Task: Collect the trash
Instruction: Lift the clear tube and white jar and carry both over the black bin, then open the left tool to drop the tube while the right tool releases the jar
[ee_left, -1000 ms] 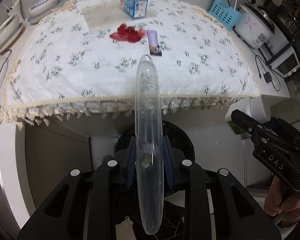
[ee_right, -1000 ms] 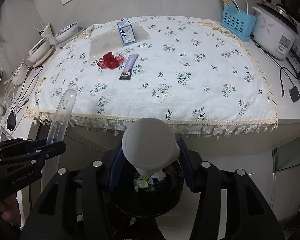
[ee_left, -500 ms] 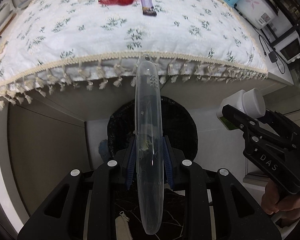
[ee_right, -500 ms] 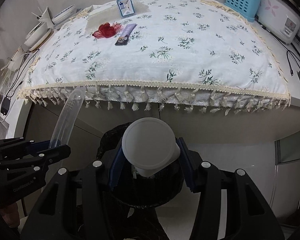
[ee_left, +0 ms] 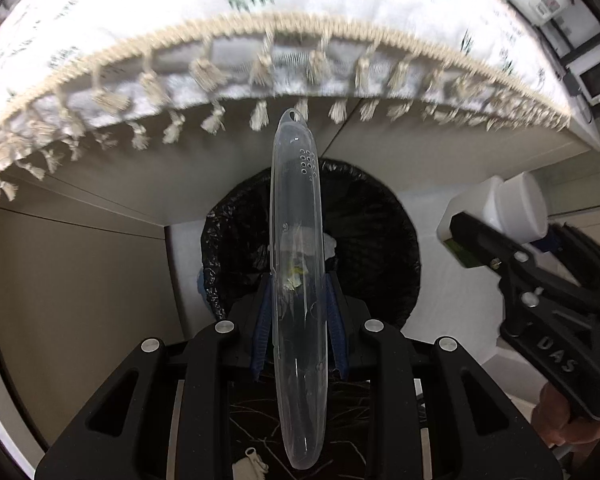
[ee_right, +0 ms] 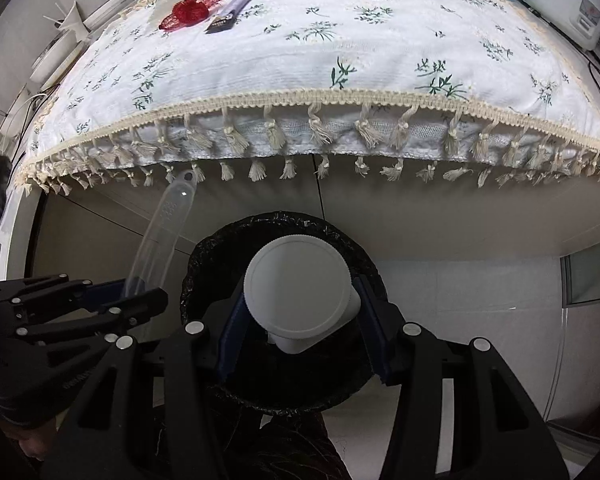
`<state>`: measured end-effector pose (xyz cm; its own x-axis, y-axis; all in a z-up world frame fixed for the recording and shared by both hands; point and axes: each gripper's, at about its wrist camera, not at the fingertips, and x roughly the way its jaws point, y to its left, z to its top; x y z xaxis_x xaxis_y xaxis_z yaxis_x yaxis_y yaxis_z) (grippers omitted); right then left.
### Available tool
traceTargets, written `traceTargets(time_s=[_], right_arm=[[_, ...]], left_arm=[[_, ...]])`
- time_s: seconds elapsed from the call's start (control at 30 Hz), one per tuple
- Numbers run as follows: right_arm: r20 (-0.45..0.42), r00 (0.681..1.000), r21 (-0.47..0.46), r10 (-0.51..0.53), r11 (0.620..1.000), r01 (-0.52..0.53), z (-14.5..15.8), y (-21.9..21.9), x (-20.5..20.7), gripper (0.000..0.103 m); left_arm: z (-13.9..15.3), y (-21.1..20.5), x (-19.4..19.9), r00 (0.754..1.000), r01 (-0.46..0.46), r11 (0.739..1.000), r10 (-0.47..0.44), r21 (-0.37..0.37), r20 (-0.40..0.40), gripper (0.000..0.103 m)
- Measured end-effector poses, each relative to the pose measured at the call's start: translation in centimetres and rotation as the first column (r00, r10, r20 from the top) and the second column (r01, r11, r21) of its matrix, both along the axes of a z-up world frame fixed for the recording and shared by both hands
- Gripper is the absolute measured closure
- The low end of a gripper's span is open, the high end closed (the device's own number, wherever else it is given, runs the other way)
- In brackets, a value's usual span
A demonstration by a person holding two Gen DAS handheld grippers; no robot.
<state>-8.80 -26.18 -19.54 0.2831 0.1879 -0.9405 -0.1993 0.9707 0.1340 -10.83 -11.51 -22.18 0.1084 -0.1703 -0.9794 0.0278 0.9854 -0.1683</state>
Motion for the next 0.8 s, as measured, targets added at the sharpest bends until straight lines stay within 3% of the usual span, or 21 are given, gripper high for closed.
traceTargets(time_s=[0.27,0.8], right_arm=[[0.003,1.000,-0.004,-0.005,1.000,0.005,-1.8,0.1,0.4,0.055],[-0.029,0.994,-0.032,-0.110,0.994,0.109,-3.8,-4.4,0.1,0.055]], left_arm=[[-4.0,-0.6,0.0,0.998,0.040,0.999,-0.038,0.026,-0.058,0.078],[-8.9,-4.2,1.3,0.997,0.063,0.997,-0.062,0.037,-0.034,0.078]])
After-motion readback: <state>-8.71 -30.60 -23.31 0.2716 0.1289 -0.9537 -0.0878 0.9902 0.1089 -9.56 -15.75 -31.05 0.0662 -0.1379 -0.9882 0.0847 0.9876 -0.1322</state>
